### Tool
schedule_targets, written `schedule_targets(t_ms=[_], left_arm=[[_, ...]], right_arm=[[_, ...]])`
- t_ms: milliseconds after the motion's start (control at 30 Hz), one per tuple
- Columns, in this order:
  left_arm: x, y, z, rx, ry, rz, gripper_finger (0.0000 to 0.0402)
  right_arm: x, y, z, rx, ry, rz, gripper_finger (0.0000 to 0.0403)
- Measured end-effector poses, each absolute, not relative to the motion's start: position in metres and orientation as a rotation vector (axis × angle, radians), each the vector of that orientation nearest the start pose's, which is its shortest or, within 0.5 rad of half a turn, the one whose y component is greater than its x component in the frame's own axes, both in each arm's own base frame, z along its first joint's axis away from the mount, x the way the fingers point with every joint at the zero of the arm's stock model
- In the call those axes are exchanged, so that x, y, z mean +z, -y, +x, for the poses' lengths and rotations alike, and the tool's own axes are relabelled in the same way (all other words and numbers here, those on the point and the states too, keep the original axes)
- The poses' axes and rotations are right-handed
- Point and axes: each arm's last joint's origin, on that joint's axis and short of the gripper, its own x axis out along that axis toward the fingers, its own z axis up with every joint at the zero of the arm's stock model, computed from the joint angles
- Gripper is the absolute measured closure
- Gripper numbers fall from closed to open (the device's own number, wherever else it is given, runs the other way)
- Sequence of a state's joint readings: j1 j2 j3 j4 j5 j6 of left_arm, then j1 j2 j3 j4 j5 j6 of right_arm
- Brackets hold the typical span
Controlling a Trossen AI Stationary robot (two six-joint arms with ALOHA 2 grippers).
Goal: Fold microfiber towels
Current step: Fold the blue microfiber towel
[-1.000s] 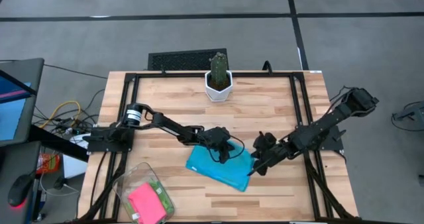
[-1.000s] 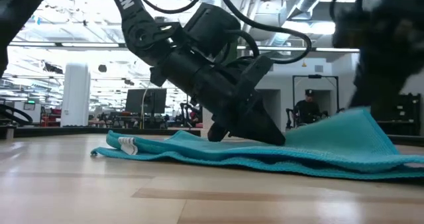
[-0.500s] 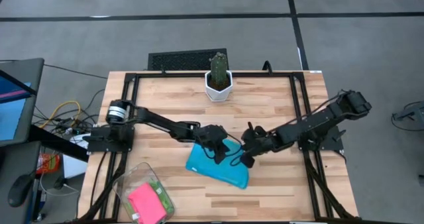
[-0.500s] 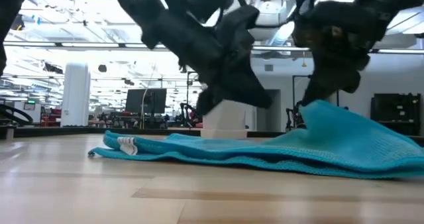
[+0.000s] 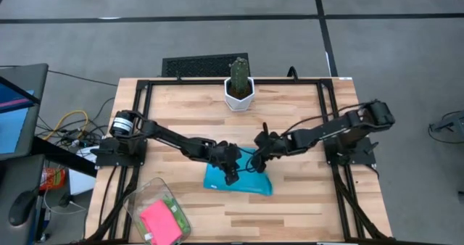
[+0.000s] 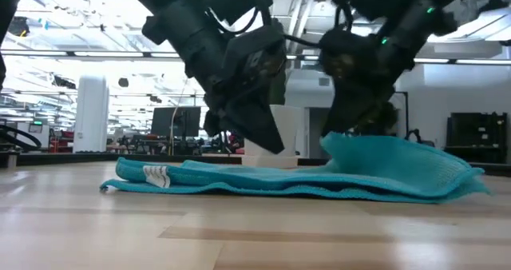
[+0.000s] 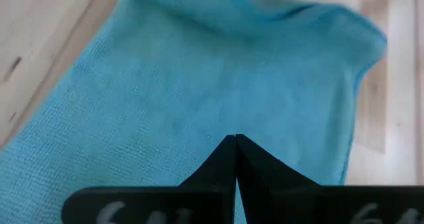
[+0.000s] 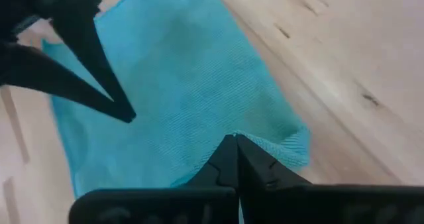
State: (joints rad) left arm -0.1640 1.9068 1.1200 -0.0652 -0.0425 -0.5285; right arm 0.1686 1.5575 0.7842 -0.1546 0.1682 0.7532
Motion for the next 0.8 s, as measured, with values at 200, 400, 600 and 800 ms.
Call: schedule_targets(t_ms=[200,400,600,800], left_arm=[[0.143,0.068,0.375,0.126,-0.895,-0.387,0.0402],[0.143,0.080,0.372,0.127,-0.901,-0.366,0.0401],[0.142,0.093,0.367,0.114,-0.921,-0.343,0.0401],[0.141,0.105,0.363,0.127,-0.924,-0.326,0.0402]], right_arm=[[0.163,-0.036,0.311,-0.328,-0.835,0.520,0.0388],[0.153,-0.024,0.327,-0.352,-0.866,0.520,0.0384],[0.146,-0.013,0.340,-0.381,-0.880,0.538,0.0385],[0.151,-0.003,0.350,-0.396,-0.854,0.561,0.0383]])
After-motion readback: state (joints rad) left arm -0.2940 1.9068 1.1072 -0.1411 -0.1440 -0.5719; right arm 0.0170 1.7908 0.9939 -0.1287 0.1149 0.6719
